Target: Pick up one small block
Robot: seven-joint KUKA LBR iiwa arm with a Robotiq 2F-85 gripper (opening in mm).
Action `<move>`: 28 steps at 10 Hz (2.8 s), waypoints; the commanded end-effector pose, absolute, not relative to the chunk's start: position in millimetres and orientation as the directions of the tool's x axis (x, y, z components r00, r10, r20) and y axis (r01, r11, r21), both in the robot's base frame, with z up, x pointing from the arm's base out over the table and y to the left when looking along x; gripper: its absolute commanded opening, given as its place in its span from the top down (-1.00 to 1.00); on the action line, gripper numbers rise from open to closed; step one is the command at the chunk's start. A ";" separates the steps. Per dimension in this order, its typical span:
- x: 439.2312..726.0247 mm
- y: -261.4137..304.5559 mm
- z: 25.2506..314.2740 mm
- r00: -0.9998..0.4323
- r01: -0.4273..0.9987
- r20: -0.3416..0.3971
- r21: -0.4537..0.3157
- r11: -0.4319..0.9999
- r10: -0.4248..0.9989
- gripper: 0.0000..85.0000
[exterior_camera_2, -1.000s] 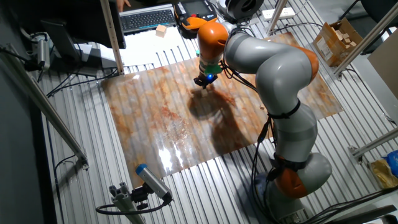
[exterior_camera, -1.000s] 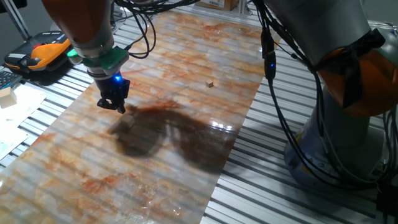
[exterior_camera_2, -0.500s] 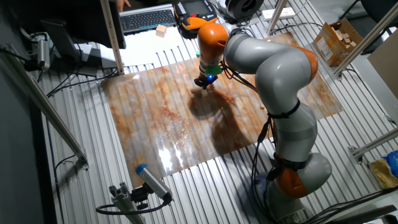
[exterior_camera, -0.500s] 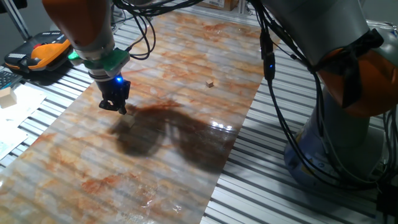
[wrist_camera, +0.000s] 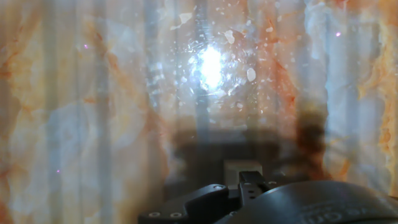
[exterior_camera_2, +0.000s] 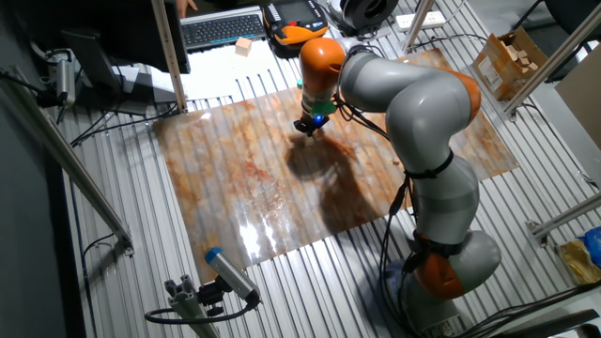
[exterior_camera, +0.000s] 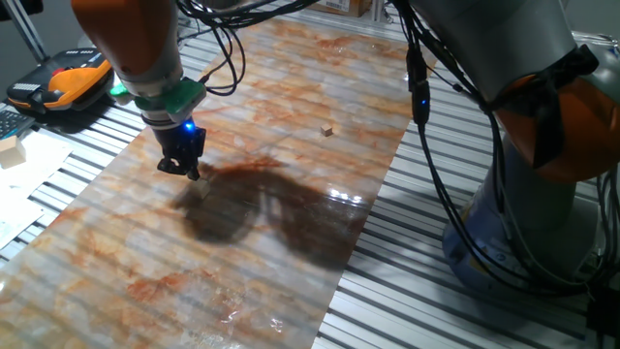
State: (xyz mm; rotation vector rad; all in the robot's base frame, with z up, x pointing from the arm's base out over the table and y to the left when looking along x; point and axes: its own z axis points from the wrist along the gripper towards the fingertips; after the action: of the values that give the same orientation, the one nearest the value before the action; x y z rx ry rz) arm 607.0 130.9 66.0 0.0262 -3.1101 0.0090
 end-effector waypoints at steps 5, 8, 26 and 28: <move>604.4 132.6 68.5 -1.000 0.001 0.027 0.000 1.000 0.001 0.60; 605.4 135.5 67.8 -1.000 0.000 0.019 -0.040 0.999 0.001 0.20; 603.5 131.8 47.0 -1.000 -0.009 -0.011 -0.032 0.999 -0.010 -0.20; 601.7 131.7 44.5 -1.000 -0.016 -0.011 -0.032 0.999 -0.016 -0.20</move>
State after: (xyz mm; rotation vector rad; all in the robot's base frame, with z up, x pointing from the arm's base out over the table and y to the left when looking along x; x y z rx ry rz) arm 601.2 132.0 43.6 0.0248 -3.1521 0.0488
